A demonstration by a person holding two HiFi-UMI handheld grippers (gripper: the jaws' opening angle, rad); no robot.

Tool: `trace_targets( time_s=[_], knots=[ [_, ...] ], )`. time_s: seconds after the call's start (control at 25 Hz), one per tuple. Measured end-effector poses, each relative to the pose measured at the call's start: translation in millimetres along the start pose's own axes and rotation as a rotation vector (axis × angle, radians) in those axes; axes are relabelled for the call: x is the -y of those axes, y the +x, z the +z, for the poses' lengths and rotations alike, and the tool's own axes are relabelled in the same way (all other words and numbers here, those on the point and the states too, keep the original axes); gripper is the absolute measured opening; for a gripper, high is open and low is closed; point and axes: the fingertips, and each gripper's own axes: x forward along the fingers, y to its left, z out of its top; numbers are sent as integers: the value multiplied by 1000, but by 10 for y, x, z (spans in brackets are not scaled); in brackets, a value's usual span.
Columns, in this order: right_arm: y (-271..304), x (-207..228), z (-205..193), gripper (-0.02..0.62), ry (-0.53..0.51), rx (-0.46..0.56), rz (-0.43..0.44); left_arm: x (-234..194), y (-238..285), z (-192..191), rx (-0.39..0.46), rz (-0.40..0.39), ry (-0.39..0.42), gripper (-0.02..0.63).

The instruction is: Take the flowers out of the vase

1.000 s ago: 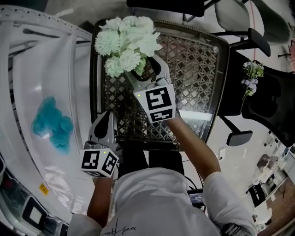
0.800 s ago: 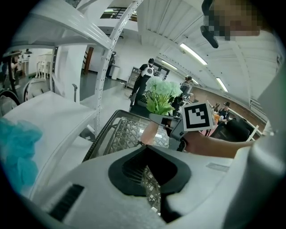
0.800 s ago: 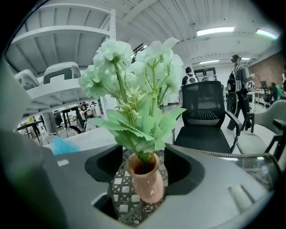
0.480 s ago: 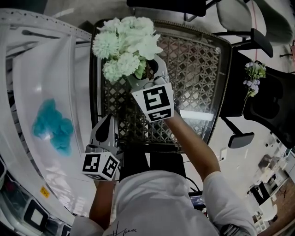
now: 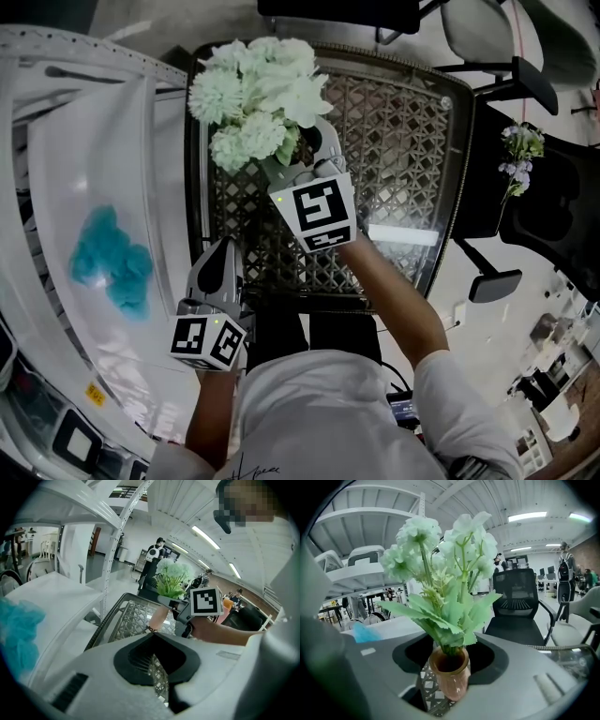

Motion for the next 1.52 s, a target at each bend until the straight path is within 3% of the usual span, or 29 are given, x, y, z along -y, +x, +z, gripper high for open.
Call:
trace_targets(
  time_s=[0.84, 1.52],
  knots=[
    [-5, 81, 96, 115, -23, 46, -39, -90, 65, 138, 33, 16, -26, 0],
    [-88, 60, 274, 95, -36, 72, -54, -74, -8, 225, 61, 4, -22, -2]
  ],
)
